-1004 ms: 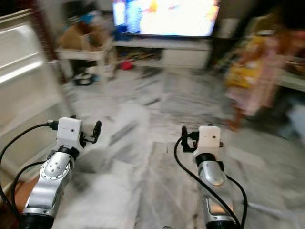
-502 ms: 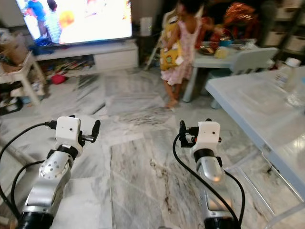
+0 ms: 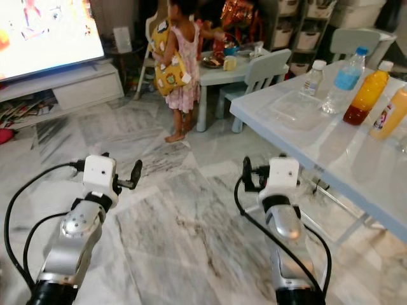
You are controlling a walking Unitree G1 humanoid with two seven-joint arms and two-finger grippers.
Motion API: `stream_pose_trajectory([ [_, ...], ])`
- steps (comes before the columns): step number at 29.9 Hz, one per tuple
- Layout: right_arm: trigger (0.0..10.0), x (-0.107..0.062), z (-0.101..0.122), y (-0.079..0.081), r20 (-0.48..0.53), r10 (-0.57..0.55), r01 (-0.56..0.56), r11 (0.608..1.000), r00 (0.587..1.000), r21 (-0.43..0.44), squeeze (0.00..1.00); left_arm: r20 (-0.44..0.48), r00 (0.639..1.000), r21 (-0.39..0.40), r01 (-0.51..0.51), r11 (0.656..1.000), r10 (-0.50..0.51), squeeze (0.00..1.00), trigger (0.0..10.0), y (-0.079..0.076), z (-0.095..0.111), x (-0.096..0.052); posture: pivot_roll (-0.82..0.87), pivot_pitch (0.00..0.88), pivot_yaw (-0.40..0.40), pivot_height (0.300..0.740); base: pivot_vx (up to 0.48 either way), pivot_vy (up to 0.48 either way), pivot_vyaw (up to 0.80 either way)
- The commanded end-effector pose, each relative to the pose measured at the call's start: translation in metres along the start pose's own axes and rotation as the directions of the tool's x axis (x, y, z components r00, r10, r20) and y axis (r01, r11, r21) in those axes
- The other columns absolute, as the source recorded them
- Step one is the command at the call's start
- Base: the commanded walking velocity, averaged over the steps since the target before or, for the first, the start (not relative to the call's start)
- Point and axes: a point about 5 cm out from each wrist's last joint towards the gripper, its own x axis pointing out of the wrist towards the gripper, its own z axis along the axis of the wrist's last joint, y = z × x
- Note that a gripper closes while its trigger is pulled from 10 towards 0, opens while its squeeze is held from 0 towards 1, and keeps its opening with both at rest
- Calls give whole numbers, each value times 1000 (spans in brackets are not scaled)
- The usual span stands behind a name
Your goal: Restocking fridge
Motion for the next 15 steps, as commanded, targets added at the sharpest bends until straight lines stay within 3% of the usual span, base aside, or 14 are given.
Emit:
stream_pose_trajectory([
  [1, 10000, 2, 4, 6, 14, 25, -25, 1000, 1000, -1, 0, 4, 1000, 2, -4, 1000, 4, 0, 10000, 3, 2, 0, 28, 9, -12, 740, 386, 281, -800],
  [11, 10000, -1, 8, 8, 30, 39, -39, 999, 999, -4, 0, 35, 999, -9, -1, 1000, 1, 0, 10000, -2, 4, -1, 16, 8, -14, 740, 388, 283, -800],
  [15, 10000, -4, 10, 17, 40, 69, -68, 998, 997, -7, 0, 28, 1000, -17, 4, 1000, -3, 0, 10000, -3, 1, -5, 1, 12, -7, 740, 399, 265, -800],
])
